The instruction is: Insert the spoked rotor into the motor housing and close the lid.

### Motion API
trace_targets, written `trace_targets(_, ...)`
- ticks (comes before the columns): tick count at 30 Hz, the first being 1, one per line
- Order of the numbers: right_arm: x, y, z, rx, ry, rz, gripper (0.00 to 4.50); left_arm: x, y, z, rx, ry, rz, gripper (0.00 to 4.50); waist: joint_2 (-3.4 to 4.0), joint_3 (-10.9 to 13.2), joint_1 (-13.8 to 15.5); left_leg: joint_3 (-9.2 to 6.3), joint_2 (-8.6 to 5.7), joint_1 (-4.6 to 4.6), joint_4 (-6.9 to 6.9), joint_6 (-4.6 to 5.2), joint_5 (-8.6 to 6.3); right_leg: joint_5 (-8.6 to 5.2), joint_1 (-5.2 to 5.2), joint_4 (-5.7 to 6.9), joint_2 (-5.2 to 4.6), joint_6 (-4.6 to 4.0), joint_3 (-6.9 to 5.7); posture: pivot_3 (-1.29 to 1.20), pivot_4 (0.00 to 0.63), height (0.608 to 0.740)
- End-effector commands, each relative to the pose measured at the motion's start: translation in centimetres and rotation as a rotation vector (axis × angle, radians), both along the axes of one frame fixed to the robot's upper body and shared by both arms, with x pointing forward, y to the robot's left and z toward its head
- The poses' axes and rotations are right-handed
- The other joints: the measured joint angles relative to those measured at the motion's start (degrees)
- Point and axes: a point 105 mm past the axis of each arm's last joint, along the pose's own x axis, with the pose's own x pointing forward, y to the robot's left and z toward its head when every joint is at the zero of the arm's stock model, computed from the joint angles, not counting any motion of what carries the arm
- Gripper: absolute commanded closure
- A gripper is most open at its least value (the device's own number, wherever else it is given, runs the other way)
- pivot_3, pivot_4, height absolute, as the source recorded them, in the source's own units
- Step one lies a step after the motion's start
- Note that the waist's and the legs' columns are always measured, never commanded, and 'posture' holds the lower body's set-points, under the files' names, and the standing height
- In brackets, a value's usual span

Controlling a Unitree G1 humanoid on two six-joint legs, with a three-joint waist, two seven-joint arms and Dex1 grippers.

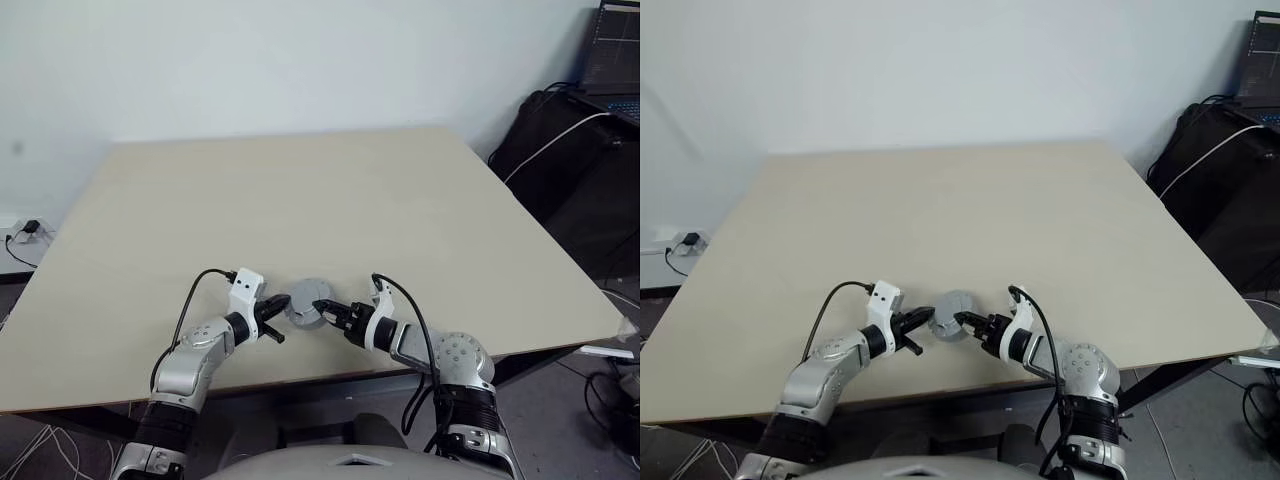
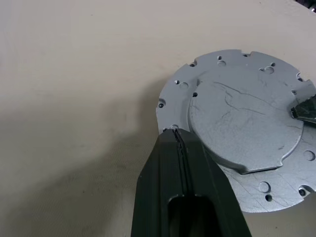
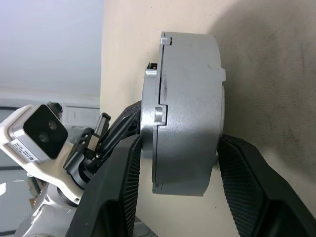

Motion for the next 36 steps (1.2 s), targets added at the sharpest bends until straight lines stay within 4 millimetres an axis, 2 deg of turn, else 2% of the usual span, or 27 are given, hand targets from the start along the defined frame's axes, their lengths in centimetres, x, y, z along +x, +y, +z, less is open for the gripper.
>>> trace_targets(1, 0.2, 0.8, 1.0, 0.041, -0.037, -0.007, 2.43, 0.9, -0.2, 2.8, -0.103, -0.107, 0.085, 4.50, -0.03, 0.08, 0.07, 0.00, 0.00, -0.02, 0.00, 0.00, 0.00, 0.01, -0.01, 0.00, -0.02, 0.00, 0.01, 0.00, 0.000, 0.740)
trace_targets(6, 0.0, 0.8, 0.9, 0.047, -0.028, -0.013, 2.43, 1.8, 1.5, 7.8, -0.254, -0.266, 0.268, 4.50, -0.08, 0.12, 0.11, -0.04, 0.02, -0.63, 0.12, 0.03, 0.03, 0.39, -0.28, 0.05, -0.01, -0.02, 0.04, 0.00, 0.000, 0.740)
trace_targets(10, 0.0, 0.7, 0.8, 0.053, -0.024, -0.019, 2.43, 1.2, 3.0, 9.4, -0.340, -0.266, 0.372, 4.50, -0.05, 0.13, 0.01, -0.04, 0.02, -0.62, 0.11, 0.03, 0.02, 0.36, -0.25, 0.02, 0.04, -0.07, 0.02, 0.00, 0.000, 0.740)
trace_targets(12, 0.2, 0.7, 1.0, 0.073, -0.026, -0.032, 2.43, 0.4, 3.6, 9.4, -0.417, -0.224, 0.429, 4.50, -0.06, 0.13, 0.03, -0.01, 0.01, -0.62, 0.12, 0.06, 0.02, 0.35, -0.25, 0.00, 0.09, -0.07, -0.03, 0.00, 0.000, 0.740)
trace_targets(16, 0.3, 0.7, 2.1, 0.153, -0.046, -0.047, 2.43, -2.0, 3.5, 7.9, -0.572, -0.089, 0.474, 4.50, -0.09, 0.20, 0.06, 0.00, -0.06, -0.63, 0.20, 0.12, 0.01, 0.20, -0.20, -0.02, 0.35, -0.19, -0.05, 0.00, 0.000, 0.740)
trace_targets(20, 0.5, 0.9, 3.7, 0.238, -0.085, -0.049, 2.43, -4.1, 3.1, 6.5, -0.747, 0.030, 0.547, 4.50, -0.15, 0.69, -0.09, -0.01, -0.05, -0.67, 0.44, 0.20, -0.04, 0.04, -0.21, -0.01, 0.34, 0.05, -0.07, 0.00, 0.000, 0.740)
trace_targets(24, 0.9, 1.2, 4.8, 0.280, -0.111, -0.054, 2.44, -5.1, 2.4, 6.1, -0.900, 0.099, 0.584, 4.50, -0.16, 0.96, -0.31, -0.01, 0.00, -0.65, 0.54, 0.18, -0.06, 0.03, -0.27, -0.01, 0.27, 0.07, -0.07, 0.00, 0.000, 0.740)
trace_targets(27, 1.3, 1.5, 5.6, 0.308, -0.132, -0.057, 2.44, -5.5, 1.8, 6.6, -1.033, 0.123, 0.580, 3.91, -0.13, 1.06, -0.34, -0.02, 0.03, -0.65, 0.55, 0.17, -0.07, 0.03, -0.31, -0.02, 0.18, 0.08, -0.10, 0.00, 0.000, 0.740)
trace_targets(31, 1.6, 2.1, 6.9, 0.348, -0.163, -0.040, 2.44, -5.6, 1.6, 7.1, -1.208, 0.151, 0.597, 2.56, -0.13, 1.10, -0.39, 0.00, 0.02, -0.70, 0.55, 0.20, -0.09, 0.03, -0.28, -0.03, 0.28, 0.07, -0.08, 0.00, 0.000, 0.740)
trace_targets(36, 1.8, 2.6, 8.0, 0.372, -0.188, -0.026, 2.44, -5.7, 1.2, 7.2, -1.291, 0.174, 0.596, 0.89, -0.14, 1.11, -0.43, 0.03, -0.01, -0.79, 0.58, 0.23, -0.09, 0.03, -0.24, -0.02, 0.40, 0.06, -0.05, 0.00, 0.000, 0.740)
